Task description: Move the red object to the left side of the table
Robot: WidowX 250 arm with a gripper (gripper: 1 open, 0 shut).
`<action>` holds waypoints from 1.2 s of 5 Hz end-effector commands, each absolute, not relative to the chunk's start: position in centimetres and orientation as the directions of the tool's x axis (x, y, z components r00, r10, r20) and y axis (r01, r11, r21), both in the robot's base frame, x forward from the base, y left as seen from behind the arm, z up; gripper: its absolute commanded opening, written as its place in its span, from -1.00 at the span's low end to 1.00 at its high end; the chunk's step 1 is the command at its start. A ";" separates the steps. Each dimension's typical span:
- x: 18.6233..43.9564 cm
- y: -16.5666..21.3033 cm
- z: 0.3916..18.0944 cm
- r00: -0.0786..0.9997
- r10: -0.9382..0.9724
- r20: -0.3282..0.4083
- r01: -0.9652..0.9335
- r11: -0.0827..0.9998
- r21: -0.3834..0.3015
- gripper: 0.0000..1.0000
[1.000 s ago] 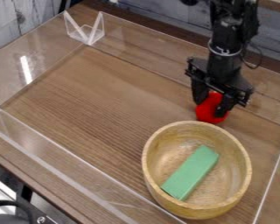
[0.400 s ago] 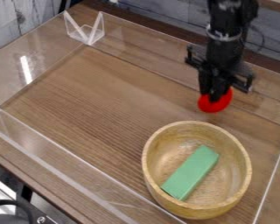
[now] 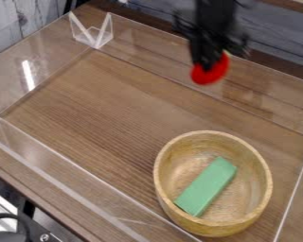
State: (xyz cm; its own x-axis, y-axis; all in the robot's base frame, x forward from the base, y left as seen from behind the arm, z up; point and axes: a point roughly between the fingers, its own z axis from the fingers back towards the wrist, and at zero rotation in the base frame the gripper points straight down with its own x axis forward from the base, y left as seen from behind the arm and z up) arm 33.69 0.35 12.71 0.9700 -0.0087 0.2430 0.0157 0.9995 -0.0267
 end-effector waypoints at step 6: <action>32.2 21.5 8.8 0.946 0.126 0.299 -0.167 0.979 0.117 -1.00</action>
State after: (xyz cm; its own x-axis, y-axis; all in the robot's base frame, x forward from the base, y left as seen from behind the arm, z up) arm 31.48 20.66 6.55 0.9621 0.1310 0.2391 -0.1550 0.9843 0.0845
